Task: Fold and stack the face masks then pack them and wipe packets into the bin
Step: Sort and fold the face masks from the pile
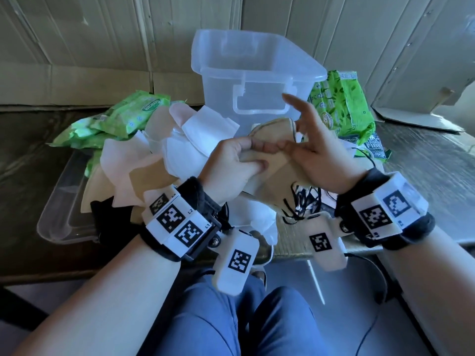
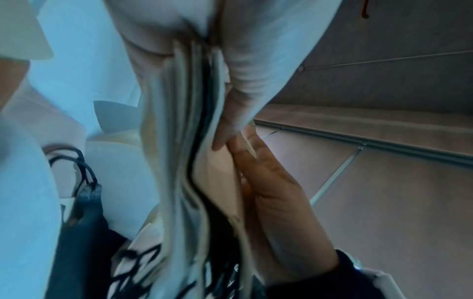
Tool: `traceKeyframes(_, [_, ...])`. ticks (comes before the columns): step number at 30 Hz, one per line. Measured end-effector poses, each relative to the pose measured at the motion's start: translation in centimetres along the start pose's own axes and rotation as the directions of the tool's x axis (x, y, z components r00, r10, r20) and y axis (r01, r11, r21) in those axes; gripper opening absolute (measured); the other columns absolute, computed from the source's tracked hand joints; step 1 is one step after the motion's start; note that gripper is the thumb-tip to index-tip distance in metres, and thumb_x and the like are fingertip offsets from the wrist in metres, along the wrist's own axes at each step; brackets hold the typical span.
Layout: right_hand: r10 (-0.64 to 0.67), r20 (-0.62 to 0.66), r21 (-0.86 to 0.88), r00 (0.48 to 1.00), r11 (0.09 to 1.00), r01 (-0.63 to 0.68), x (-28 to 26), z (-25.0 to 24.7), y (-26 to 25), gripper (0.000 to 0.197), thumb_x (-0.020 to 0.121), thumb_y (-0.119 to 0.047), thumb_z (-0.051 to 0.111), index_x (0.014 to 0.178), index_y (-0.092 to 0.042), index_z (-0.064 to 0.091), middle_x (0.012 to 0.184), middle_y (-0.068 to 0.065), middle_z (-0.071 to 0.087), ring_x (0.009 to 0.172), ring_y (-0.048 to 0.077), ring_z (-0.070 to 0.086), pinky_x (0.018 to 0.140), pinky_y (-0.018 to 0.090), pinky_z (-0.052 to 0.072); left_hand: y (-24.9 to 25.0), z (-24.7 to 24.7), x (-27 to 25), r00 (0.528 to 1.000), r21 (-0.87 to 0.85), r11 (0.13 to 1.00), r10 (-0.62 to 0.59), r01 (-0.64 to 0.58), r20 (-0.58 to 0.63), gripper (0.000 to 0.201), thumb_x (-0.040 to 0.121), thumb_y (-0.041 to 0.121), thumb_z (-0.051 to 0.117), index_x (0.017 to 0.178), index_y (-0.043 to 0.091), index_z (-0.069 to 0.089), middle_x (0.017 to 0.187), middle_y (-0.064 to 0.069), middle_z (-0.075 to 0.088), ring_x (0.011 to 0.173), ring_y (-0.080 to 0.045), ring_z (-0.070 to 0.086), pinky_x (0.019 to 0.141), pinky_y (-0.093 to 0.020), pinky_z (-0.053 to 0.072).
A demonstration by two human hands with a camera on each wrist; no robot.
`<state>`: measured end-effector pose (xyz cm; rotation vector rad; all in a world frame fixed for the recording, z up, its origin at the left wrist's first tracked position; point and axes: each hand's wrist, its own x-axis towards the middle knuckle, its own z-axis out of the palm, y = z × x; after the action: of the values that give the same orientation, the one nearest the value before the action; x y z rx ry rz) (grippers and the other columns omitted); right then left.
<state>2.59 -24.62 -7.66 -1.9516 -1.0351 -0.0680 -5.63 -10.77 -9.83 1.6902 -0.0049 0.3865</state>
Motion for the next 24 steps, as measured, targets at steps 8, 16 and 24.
traceKeyframes(8, [0.438,-0.056,-0.365,0.897,0.827,-0.427,-3.6,-8.3,5.3,0.045,0.071,-0.016,0.077,0.113,-0.016,0.058,0.101,0.008,0.056,0.071,0.021,0.049,0.08,0.034,0.043,-0.9,-0.2,0.2,0.989,0.102,0.994,0.039,-0.024,-0.144,0.033,0.083,-0.004,0.059,0.082,0.029,0.065,0.092,0.024,0.062,0.08,0.017,0.055,0.075,0.002,0.036])
traceKeyframes(16, [0.75,0.056,-0.689,0.659,0.507,-0.518,-8.2,-7.7,9.4,0.077,0.068,-0.047,0.074,0.131,-0.023,0.037,0.121,0.021,0.051,0.113,0.031,0.044,0.086,0.034,0.039,-1.6,0.7,-0.1,0.99,0.104,0.993,0.061,-0.048,-0.127,0.034,0.085,-0.003,0.059,0.084,0.031,0.065,0.101,0.013,0.064,0.085,0.013,0.054,0.077,0.0,0.037])
traceKeyframes(24, [0.757,0.018,-0.703,0.654,0.475,-0.53,-6.0,-7.4,9.4,0.104,0.062,-0.041,0.081,0.137,-0.007,0.019,0.121,0.019,0.052,0.114,0.034,0.047,0.089,0.039,0.041,-1.5,0.3,-0.2,0.993,0.102,0.994,0.052,-0.041,-0.107,0.035,0.085,0.0,0.06,0.084,0.035,0.066,0.105,0.014,0.065,0.1,0.011,0.053,0.085,0.0,0.034])
